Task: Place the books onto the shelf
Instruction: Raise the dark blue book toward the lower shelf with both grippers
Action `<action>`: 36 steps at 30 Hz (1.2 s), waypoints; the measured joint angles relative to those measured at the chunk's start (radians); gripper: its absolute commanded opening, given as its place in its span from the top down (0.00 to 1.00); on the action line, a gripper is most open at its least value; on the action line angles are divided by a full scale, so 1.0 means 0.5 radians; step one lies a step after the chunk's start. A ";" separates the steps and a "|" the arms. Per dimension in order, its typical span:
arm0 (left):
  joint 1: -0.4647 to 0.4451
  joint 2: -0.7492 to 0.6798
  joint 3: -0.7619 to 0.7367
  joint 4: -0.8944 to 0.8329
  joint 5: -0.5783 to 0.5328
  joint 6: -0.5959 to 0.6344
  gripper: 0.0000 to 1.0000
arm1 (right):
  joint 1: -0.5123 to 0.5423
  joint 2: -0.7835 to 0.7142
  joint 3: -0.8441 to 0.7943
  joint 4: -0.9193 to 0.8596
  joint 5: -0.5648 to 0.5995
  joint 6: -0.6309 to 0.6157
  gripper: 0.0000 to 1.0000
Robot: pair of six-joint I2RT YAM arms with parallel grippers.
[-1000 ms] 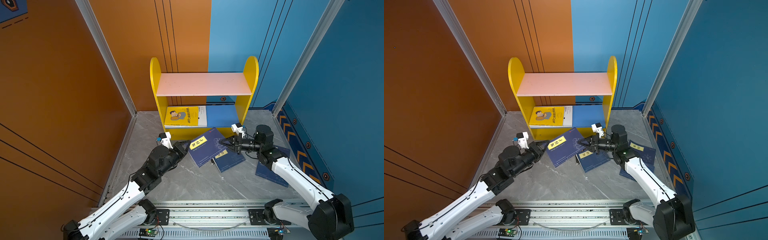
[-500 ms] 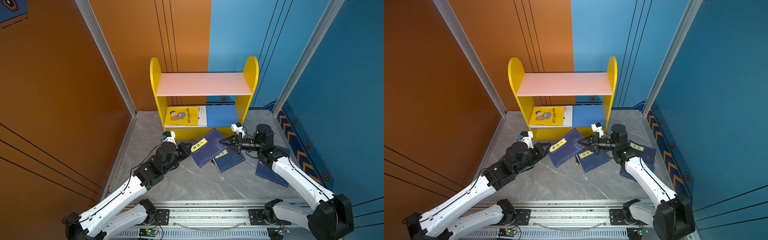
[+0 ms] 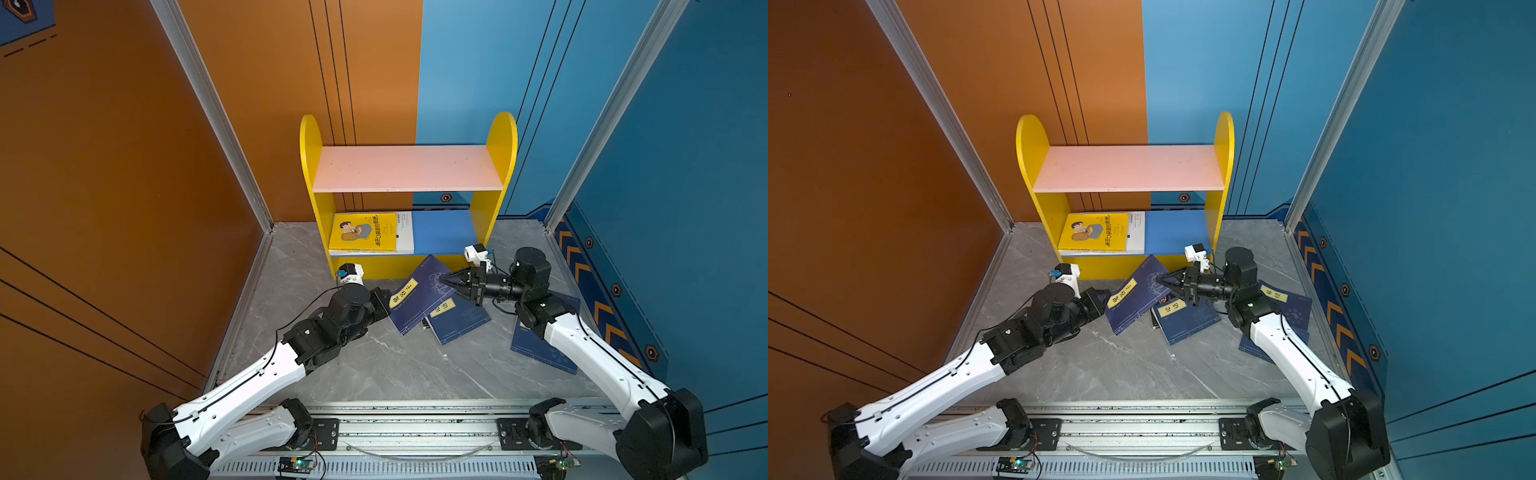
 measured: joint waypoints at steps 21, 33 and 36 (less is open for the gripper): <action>0.172 -0.189 0.181 -0.076 0.071 0.119 0.47 | -0.166 0.000 0.074 0.084 0.070 0.060 0.88; 0.256 -0.528 -0.036 0.002 0.279 -0.091 0.28 | -0.211 0.079 0.171 0.280 0.256 0.101 0.88; 0.175 -0.490 -0.121 0.181 0.337 -0.173 0.19 | -0.204 0.156 0.171 0.388 0.337 0.155 0.88</action>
